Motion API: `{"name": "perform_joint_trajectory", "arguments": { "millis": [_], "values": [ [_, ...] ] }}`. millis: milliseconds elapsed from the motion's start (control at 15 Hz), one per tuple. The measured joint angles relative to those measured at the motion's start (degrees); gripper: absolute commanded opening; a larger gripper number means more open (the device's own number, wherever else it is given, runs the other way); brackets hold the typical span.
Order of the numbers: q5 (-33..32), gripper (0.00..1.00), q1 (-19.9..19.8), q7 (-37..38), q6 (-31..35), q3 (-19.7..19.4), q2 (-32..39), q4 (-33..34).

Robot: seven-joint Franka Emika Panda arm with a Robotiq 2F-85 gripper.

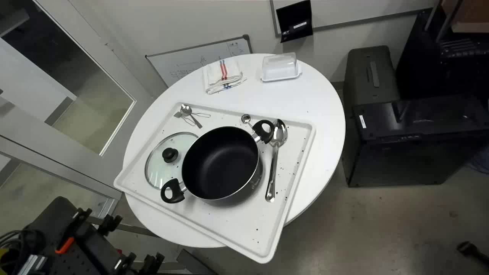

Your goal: Place the lid on the pot

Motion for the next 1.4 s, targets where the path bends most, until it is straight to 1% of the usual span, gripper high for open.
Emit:
{"name": "perform_joint_trajectory", "arguments": {
  "millis": [533,800,933,1067,1200,1400],
  "values": [
    [0.0,1.0,-0.1,0.0,0.0,0.1,0.0,0.0],
    [0.0,1.0,-1.3,0.0,1.2,1.4,0.8,-0.6],
    [-0.1,1.0,-2.1,0.1,4.2,2.8,2.1,-2.1],
    [-0.1,1.0,-2.5,0.7,9.0,4.6,4.2,-4.3],
    [-0.1,1.0,-2.6,1.8,15.1,6.5,7.2,-6.7],
    [-0.1,1.0,-2.5,4.1,25.9,9.1,12.9,-10.0]
  ]
}}
